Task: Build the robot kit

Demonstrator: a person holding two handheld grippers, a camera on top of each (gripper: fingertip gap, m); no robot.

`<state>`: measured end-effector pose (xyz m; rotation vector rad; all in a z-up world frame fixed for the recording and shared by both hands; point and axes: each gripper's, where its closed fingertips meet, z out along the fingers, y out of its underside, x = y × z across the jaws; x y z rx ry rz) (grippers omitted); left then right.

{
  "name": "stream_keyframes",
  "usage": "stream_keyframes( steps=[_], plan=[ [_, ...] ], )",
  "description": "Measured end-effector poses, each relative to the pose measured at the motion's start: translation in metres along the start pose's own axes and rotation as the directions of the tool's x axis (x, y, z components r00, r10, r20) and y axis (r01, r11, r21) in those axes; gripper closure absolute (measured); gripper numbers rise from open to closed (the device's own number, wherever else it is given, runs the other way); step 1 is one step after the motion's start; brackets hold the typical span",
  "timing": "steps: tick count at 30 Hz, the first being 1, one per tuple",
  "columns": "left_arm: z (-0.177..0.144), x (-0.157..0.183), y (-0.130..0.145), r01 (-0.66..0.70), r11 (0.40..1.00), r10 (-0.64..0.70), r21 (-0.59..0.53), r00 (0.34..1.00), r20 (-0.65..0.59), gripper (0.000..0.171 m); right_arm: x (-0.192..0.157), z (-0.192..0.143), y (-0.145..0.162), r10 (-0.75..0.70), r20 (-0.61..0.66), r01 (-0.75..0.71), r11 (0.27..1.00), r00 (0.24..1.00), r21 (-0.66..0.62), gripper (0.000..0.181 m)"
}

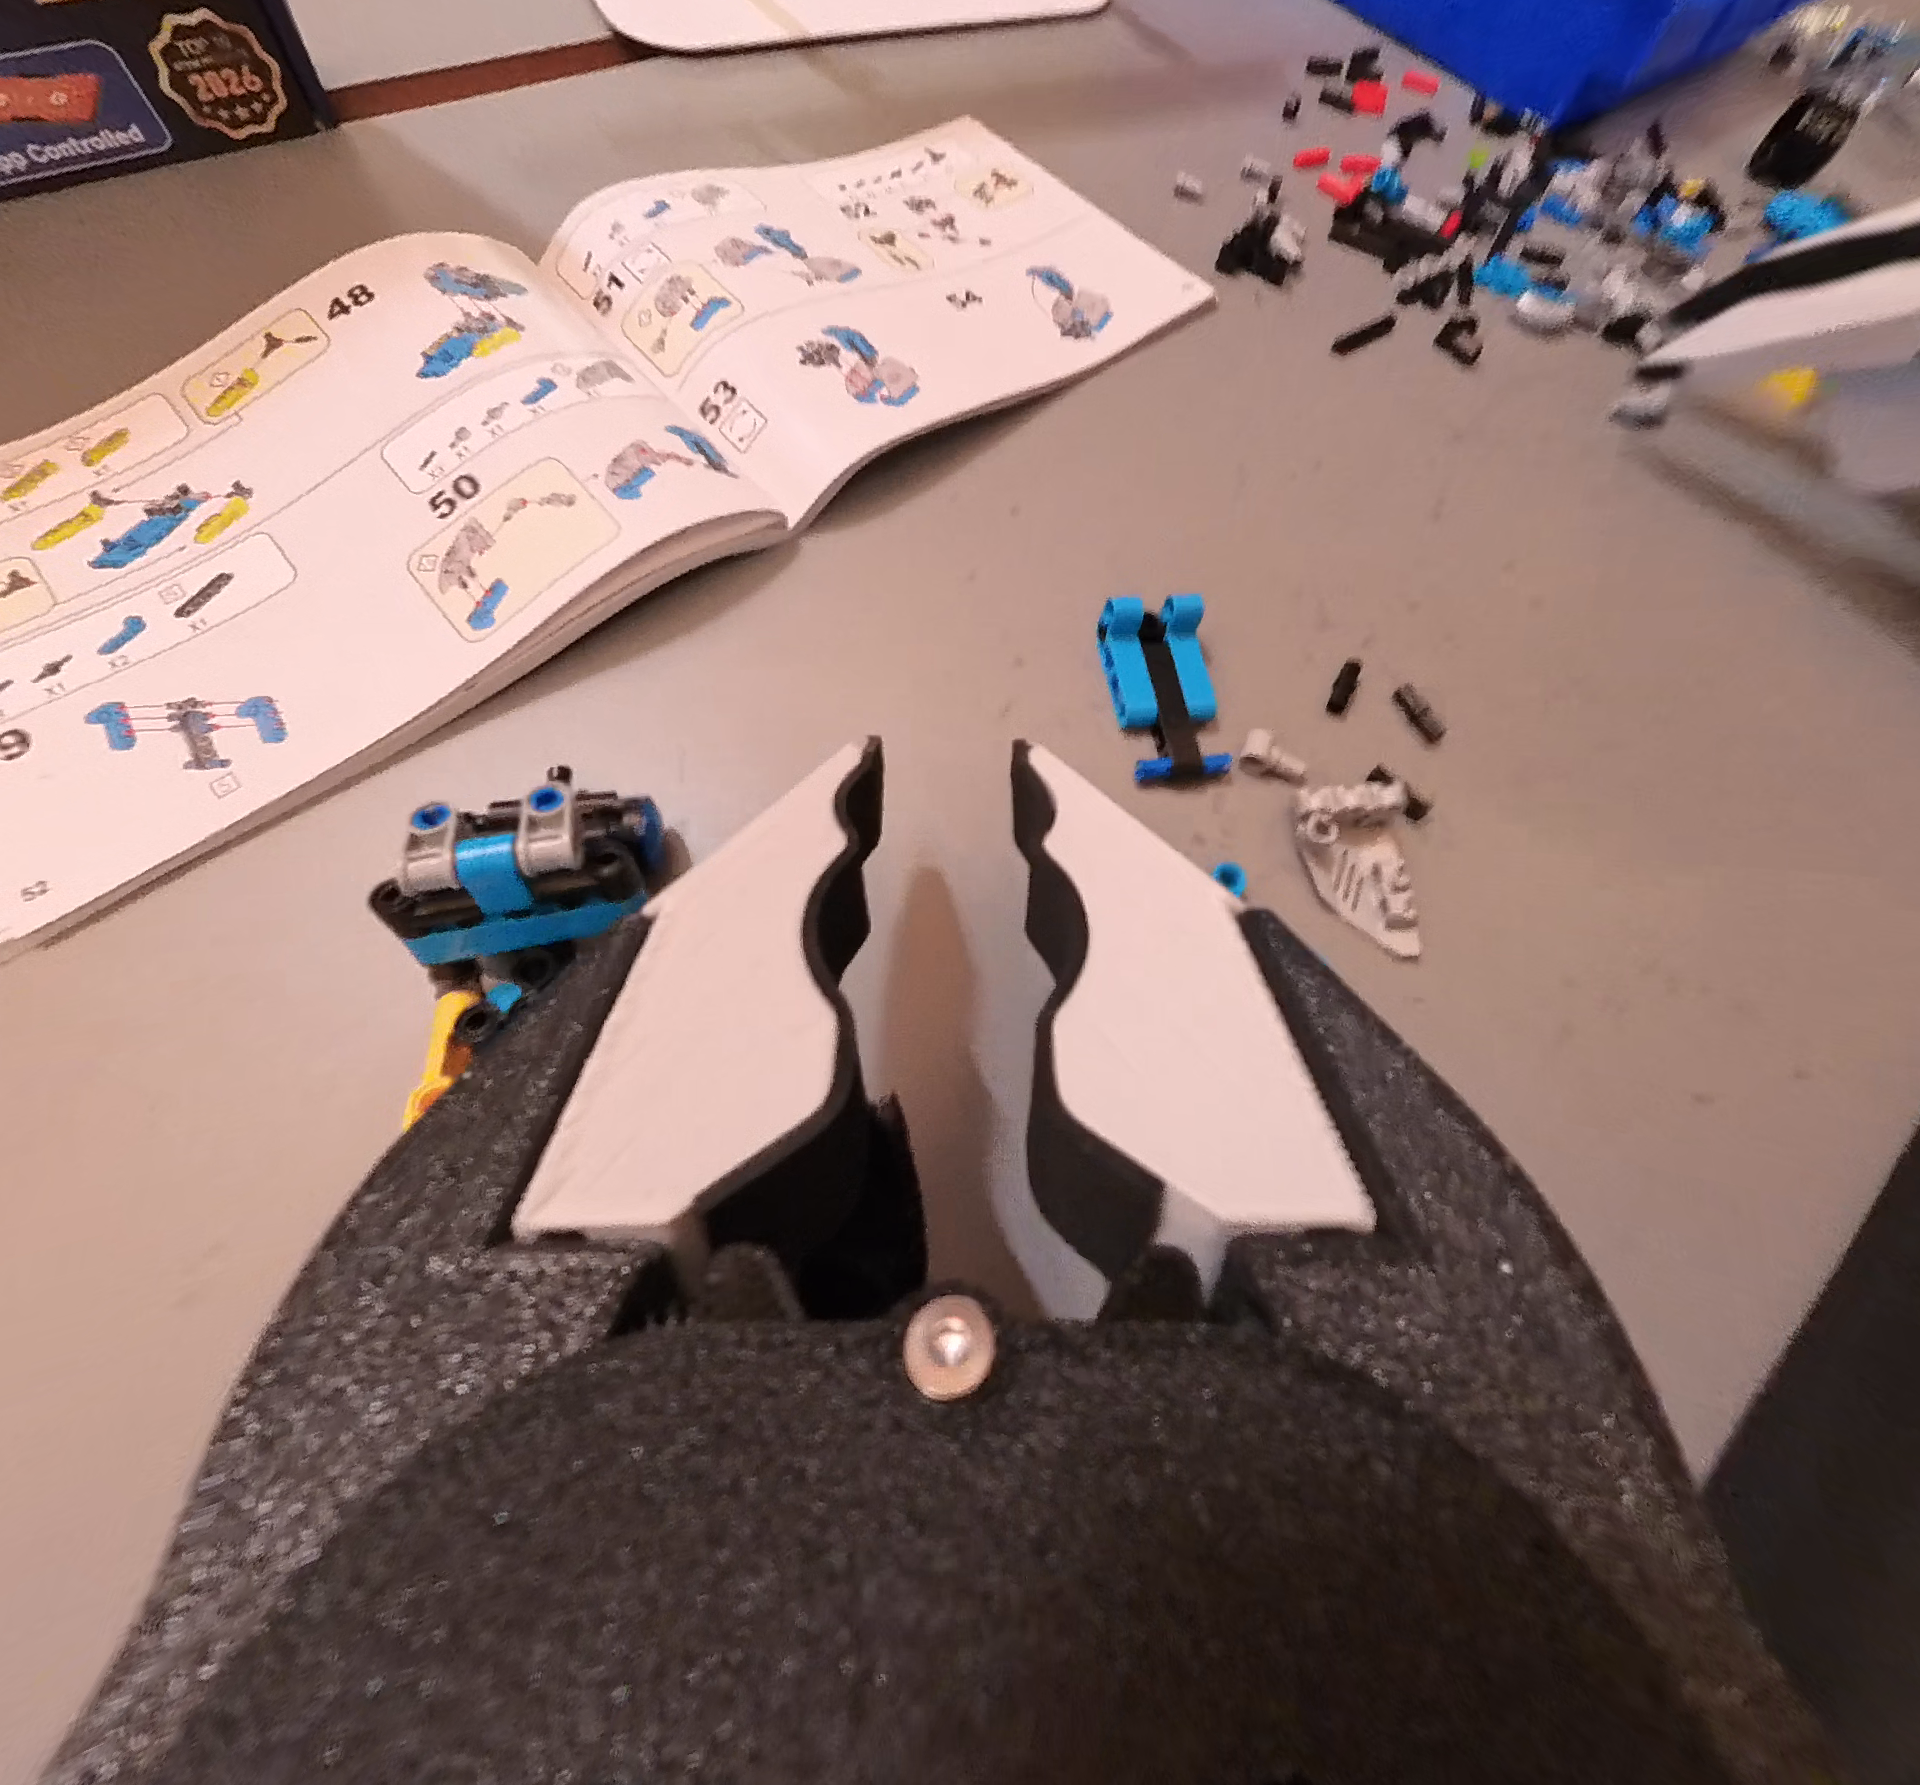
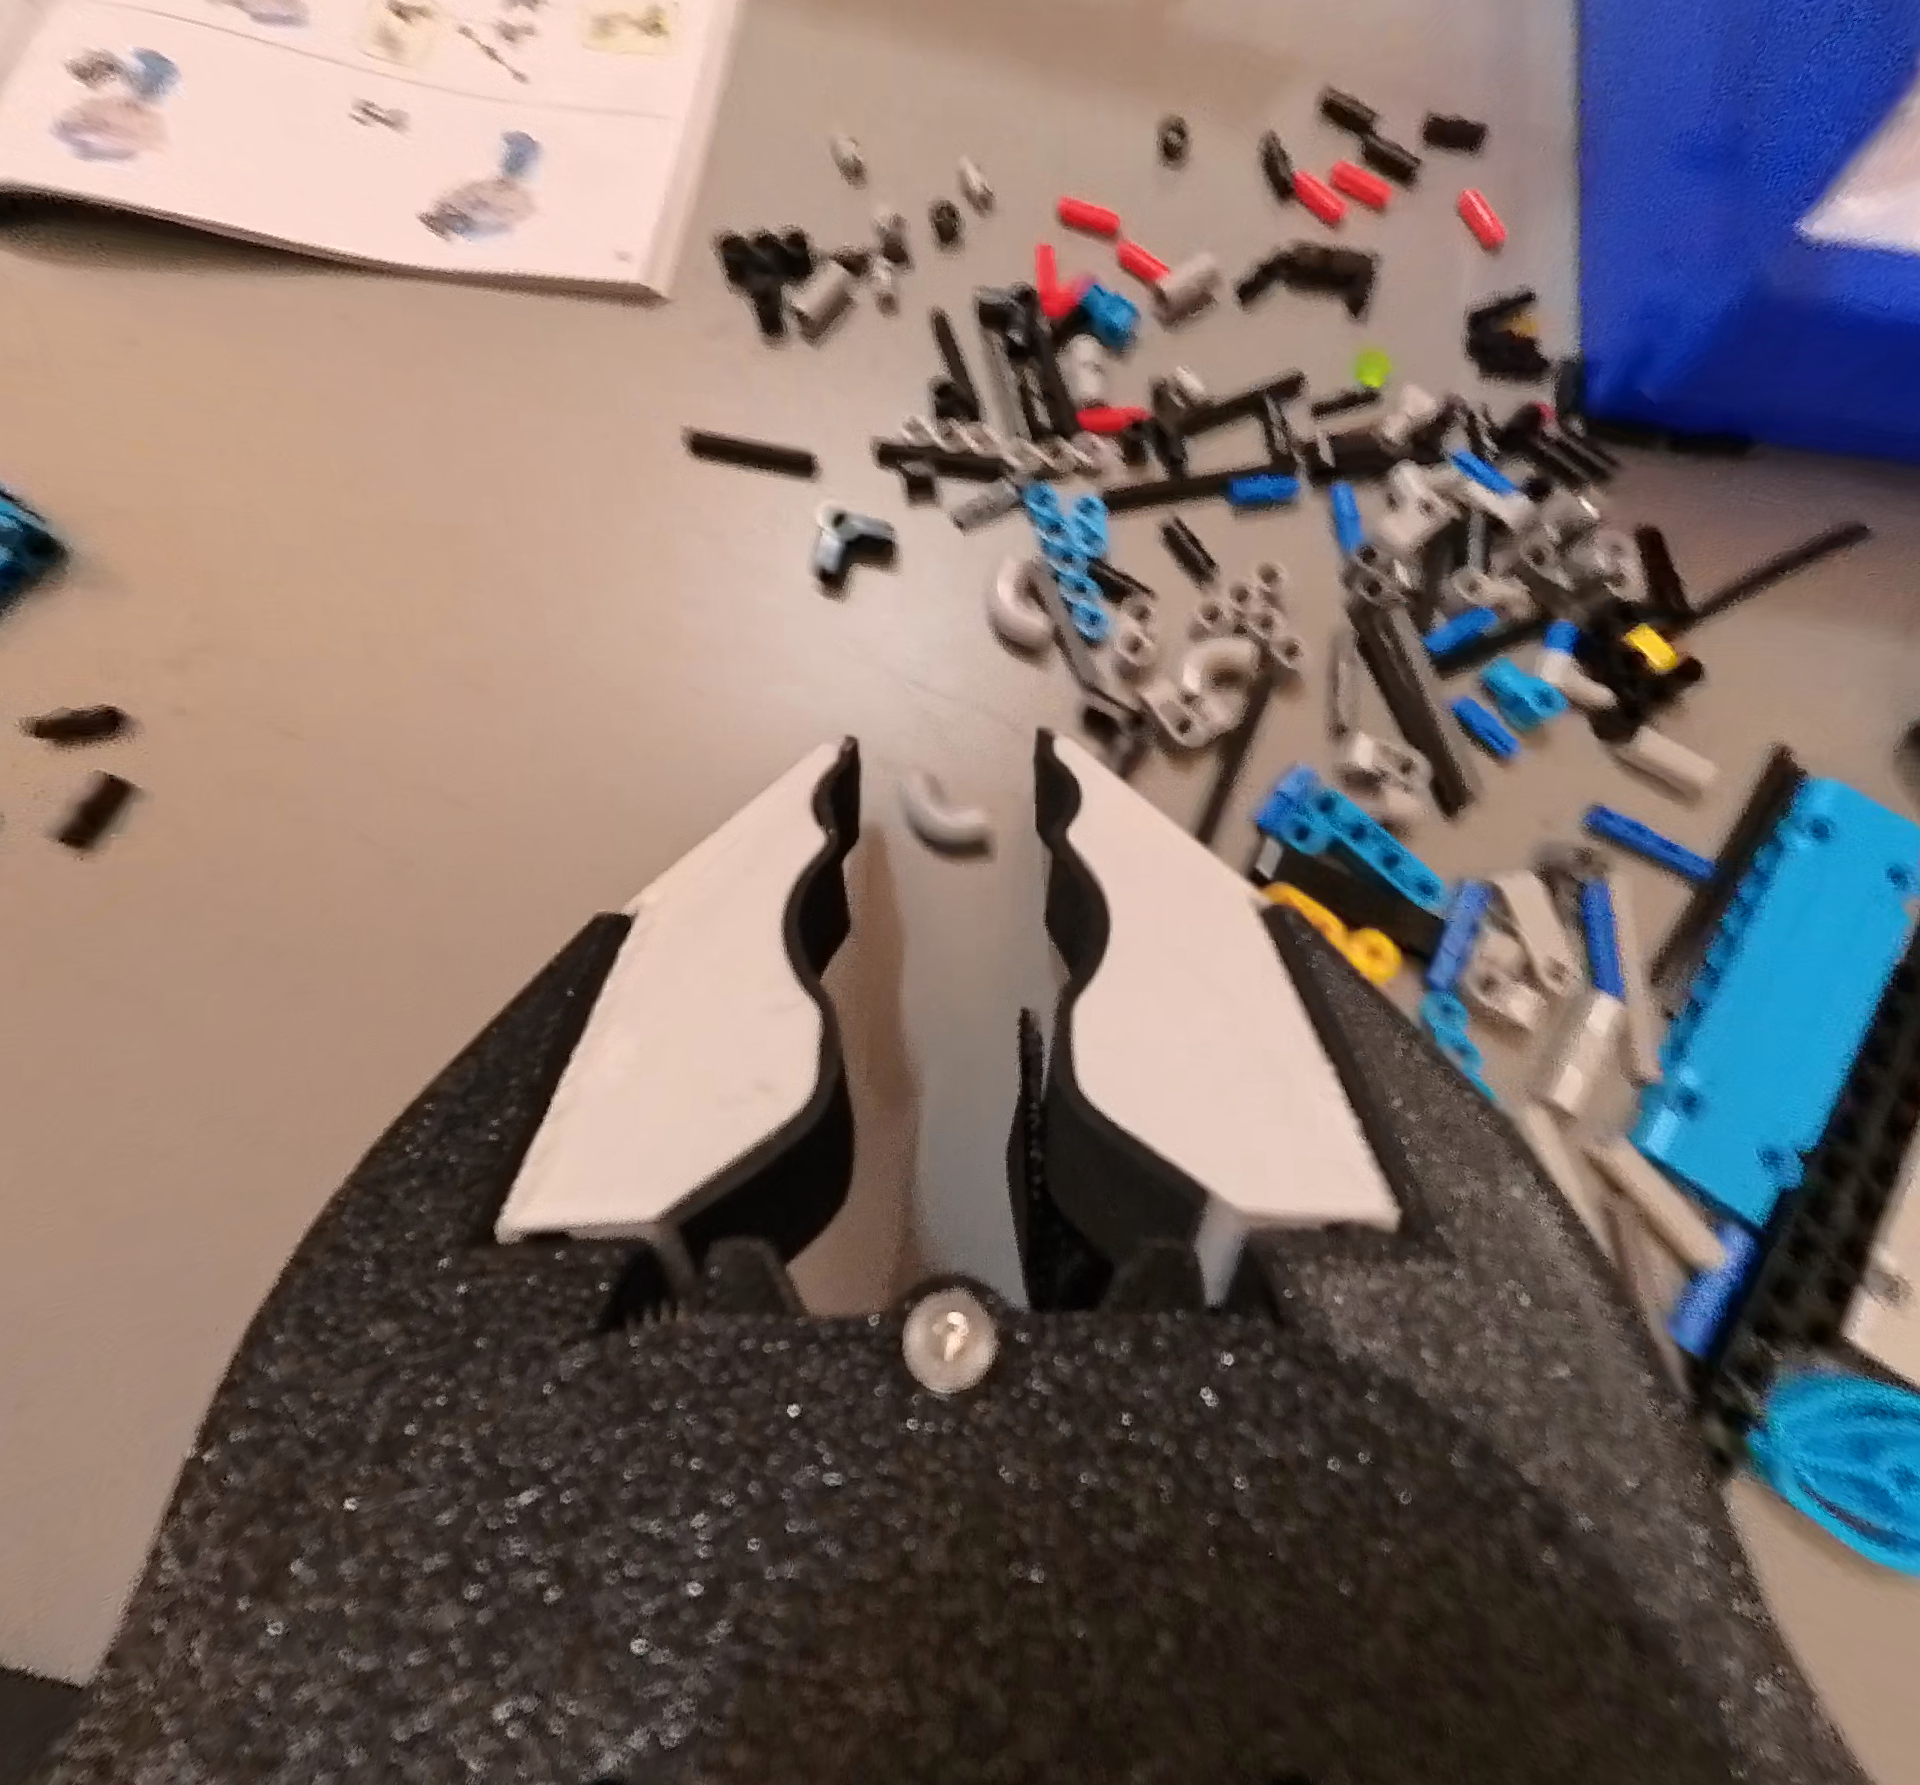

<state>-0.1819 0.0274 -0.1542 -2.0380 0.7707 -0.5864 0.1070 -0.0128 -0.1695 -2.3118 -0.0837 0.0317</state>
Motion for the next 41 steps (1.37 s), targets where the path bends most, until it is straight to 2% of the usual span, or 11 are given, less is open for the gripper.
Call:
stream_keyframes(
  steps=[4,9,11,12,15,19,23,25,29,34,41],
  plan=[
    [0.004,0.006,-0.025,0.124,0.989,-0.116,0.085,0.989,-0.093,0.138,-0.055,0.012,-0.033,-0.050,0.155,0.041,0.997,0.987,0.064,0.148],
    [0.008,-0.017,-0.063,0.158,0.978,-0.159,0.134,0.987,0.002,0.121,-0.082,0.019,-0.062,-0.228,0.161,0.203,0.966,0.960,0.158,0.148],
    [0.006,-0.036,-0.076,0.144,0.979,-0.152,0.146,0.987,0.043,0.117,-0.083,0.023,-0.063,-0.235,0.171,0.208,0.965,0.957,0.160,0.148],
    [0.006,-0.044,-0.076,0.137,0.984,-0.142,0.117,0.989,0.043,0.117,-0.083,0.025,-0.061,-0.225,0.185,0.199,0.969,0.957,0.147,0.148],
    [0.006,-0.070,-0.068,0.128,0.991,-0.127,-0.027,0.991,0.038,0.118,-0.077,0.034,-0.053,-0.159,0.225,0.140,0.985,0.961,0.099,0.148],
    [0.017,-0.089,-0.053,0.080,0.981,-0.082,-0.180,0.997,-0.004,0.119,-0.068,0.039,-0.046,-0.052,0.266,0.042,0.998,0.963,0.044,0.148],
    [0.034,-0.101,-0.034,-0.037,0.960,0.050,-0.278,0.998,0.041,0.123,-0.067,0.037,-0.048,-0.016,0.299,-0.001,0.999,0.954,0.054,0.148],
    [0.039,-0.105,-0.027,-0.062,0.952,0.079,-0.298,0.996,0.046,0.130,-0.067,0.038,-0.047,-0.016,0.300,0.002,0.999,0.954,0.049,0.148],
    [0.047,-0.103,-0.008,0.002,0.937,-0.006,-0.349,1.000,-0.011,0.141,-0.072,0.041,-0.042,-0.007,0.325,0.000,1.000,0.946,0.023,0.148],
    [0.047,-0.109,-0.009,0.057,0.943,-0.063,-0.329,0.998,-0.008,0.147,-0.074,0.044,-0.038,0.004,0.335,-0.004,1.000,0.942,-0.001,0.147],
    [0.048,-0.110,-0.009,0.014,0.947,-0.011,-0.322,1.000,0.012,0.148,-0.073,0.046,-0.034,0.021,0.339,-0.014,1.000,0.940,-0.023,0.147]
  ],
)
